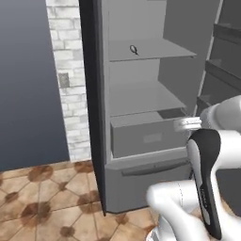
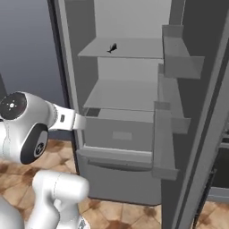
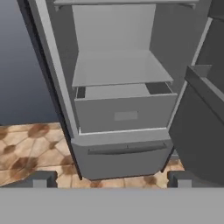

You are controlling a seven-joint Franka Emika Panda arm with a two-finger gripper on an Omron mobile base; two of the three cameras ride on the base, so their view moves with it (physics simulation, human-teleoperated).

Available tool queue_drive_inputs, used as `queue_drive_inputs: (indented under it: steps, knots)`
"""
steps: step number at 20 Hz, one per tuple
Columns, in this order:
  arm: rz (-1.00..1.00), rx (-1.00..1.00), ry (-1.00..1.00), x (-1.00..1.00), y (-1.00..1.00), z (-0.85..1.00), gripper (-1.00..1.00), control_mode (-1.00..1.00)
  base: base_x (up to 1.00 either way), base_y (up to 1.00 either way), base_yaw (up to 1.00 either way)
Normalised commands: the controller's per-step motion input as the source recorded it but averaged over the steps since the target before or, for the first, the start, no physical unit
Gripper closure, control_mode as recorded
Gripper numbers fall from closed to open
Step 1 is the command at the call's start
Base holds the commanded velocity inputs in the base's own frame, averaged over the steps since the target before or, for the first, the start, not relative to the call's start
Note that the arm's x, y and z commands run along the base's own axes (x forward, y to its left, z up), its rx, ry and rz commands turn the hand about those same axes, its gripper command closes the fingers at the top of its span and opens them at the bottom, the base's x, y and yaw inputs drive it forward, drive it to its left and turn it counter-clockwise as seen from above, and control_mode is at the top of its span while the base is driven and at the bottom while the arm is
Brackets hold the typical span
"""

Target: Place one potato and one fish in each tupperware on the nearby counter, to pack two identical lunches.

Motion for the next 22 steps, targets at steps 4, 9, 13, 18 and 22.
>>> queue_drive_inputs:
  steps: [4, 9, 13, 18, 22]
  knots:
    - [0.0, 0.0, 0.0, 0.0, 0.0, 0.0, -1.0, 1.0, 0.8, 0.0, 0.1]
    - [0.0, 0.0, 0.0, 0.0, 0.0, 0.0, -1.0, 1.0, 0.88, -0.23, 0.02]
    - [0.0, 0.0, 0.0, 0.0, 0.0, 0.0, -1.0, 1.0, 0.58, -0.4, 0.0]
    - [0.0, 0.0, 0.0, 0.0, 0.0, 0.0, -1.0, 1.0, 0.44, -0.33, 0.01]
    - [0.01, -0.02, 0.03, 0.1, 0.03, 0.03, -1.0, -1.0, 0.35, 0.02, 0.03]
